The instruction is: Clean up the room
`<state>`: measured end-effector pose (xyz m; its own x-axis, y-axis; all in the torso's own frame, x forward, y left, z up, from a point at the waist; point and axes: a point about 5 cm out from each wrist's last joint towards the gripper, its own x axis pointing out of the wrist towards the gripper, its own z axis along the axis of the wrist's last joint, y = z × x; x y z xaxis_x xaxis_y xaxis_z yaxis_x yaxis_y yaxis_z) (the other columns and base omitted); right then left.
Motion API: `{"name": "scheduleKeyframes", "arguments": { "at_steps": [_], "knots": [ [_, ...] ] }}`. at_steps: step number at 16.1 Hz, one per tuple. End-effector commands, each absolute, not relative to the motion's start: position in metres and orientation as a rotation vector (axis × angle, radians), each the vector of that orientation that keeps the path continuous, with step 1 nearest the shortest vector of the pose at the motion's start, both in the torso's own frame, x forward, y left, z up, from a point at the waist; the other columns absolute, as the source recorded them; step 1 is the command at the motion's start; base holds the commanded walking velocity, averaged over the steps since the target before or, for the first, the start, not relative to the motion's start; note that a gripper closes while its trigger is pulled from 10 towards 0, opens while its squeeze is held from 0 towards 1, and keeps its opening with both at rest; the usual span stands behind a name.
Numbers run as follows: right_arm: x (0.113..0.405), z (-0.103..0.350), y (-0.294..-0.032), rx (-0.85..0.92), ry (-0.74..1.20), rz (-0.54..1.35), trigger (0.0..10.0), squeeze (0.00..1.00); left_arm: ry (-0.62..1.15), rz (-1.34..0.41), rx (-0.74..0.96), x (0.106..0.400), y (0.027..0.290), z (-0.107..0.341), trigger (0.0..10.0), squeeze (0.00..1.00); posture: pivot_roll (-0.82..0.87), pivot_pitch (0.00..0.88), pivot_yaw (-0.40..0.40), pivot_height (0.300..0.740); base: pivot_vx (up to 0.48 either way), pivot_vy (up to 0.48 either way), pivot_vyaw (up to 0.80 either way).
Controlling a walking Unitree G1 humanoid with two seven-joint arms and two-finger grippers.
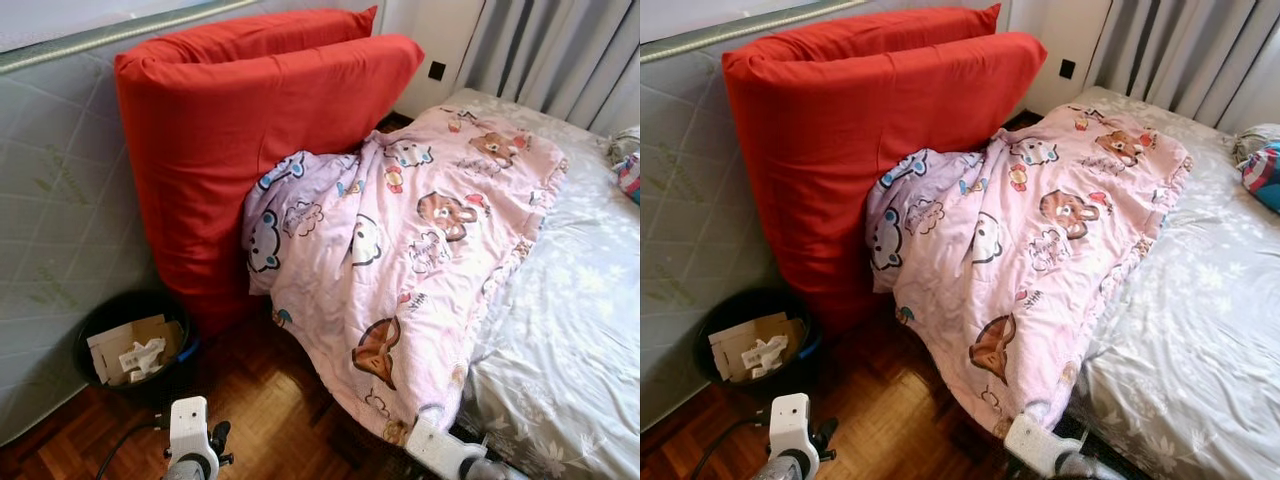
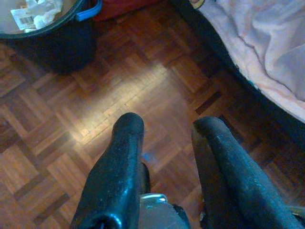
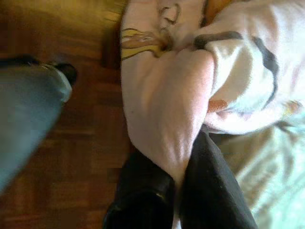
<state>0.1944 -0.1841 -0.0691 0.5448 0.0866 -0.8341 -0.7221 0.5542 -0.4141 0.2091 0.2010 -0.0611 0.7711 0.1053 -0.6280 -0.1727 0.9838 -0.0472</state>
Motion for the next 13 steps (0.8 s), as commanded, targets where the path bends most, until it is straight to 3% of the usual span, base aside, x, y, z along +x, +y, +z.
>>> {"name": "scheduleKeyframes", "arguments": {
  "at_steps": [1, 3, 4, 5, 9, 13],
  "knots": [
    [0.192, -0.070, -0.187, -0.834, 0.866, 0.539, 10.0, 0.00, 0.709, 0.140, -0.092, 0.204, 0.200, -0.065, 10.0, 0.00, -0.09, 0.084, -0.093, 0.740, 0.000, 0.000, 0.00],
    [0.196, -0.068, -0.182, -0.788, 0.850, 0.521, 10.0, 0.02, 0.712, 0.138, -0.090, 0.204, 0.200, -0.065, 10.0, 0.00, -0.09, 0.085, -0.092, 0.740, 0.000, 0.000, 0.00],
    [0.197, -0.068, -0.181, -0.786, 0.847, 0.522, 10.0, 0.73, 0.712, 0.137, -0.090, 0.204, 0.200, -0.065, 10.0, 0.00, -0.09, 0.084, -0.092, 0.740, 0.000, 0.000, 0.00],
    [0.199, -0.067, -0.180, -0.778, 0.836, 0.517, 10.0, 0.99, 0.713, 0.136, -0.089, 0.204, 0.200, -0.065, 10.0, 0.00, -0.09, 0.084, -0.092, 0.740, 0.000, 0.000, 0.00],
    [0.207, -0.064, -0.175, -0.724, 0.793, 0.483, 10.0, 0.99, 0.716, 0.133, -0.090, 0.204, 0.199, -0.066, 10.0, 0.00, -0.10, 0.081, -0.093, 0.740, 0.000, 0.000, 0.00],
    [0.207, -0.063, -0.178, -0.549, 0.801, 0.397, 10.0, 1.00, 0.711, 0.135, -0.093, 0.205, 0.198, -0.065, 10.0, 0.00, -0.10, 0.080, -0.095, 0.740, 0.000, 0.000, 0.00]
  ]
}}
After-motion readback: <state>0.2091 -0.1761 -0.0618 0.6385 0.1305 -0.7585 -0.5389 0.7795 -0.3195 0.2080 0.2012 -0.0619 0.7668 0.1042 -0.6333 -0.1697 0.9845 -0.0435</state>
